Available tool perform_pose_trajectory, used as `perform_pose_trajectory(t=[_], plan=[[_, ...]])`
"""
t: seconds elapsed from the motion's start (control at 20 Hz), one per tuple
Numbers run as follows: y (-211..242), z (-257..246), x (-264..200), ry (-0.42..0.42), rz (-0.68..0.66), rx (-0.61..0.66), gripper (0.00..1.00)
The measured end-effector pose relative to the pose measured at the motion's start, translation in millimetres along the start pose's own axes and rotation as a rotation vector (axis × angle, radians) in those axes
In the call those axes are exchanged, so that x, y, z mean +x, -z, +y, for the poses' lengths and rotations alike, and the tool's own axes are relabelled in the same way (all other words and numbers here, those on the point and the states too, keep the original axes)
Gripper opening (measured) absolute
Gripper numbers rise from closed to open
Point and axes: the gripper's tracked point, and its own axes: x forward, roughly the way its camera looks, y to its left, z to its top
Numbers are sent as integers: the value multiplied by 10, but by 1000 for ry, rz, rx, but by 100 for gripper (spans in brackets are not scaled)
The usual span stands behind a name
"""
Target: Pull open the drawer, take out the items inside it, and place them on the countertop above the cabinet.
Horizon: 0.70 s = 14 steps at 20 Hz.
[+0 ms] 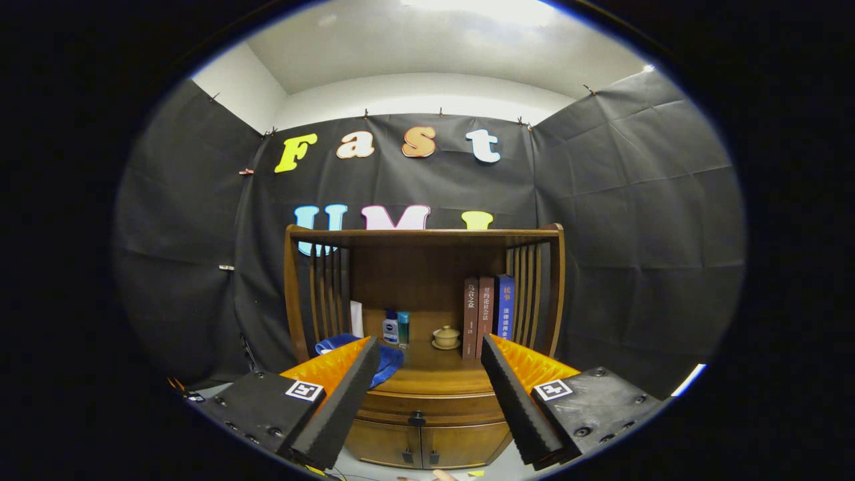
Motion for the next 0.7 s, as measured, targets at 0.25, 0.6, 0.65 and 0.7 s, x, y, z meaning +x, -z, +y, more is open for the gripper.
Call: perform_pose_trajectory(t=[0.25, 0.6, 0.65, 0.7], plan=[[11, -76, 17, 10, -15, 22, 99], [454, -108, 169, 22, 66, 19, 99], [568, -79, 194, 19, 83, 23, 99], [667, -64, 241, 17, 101, 26, 99]])
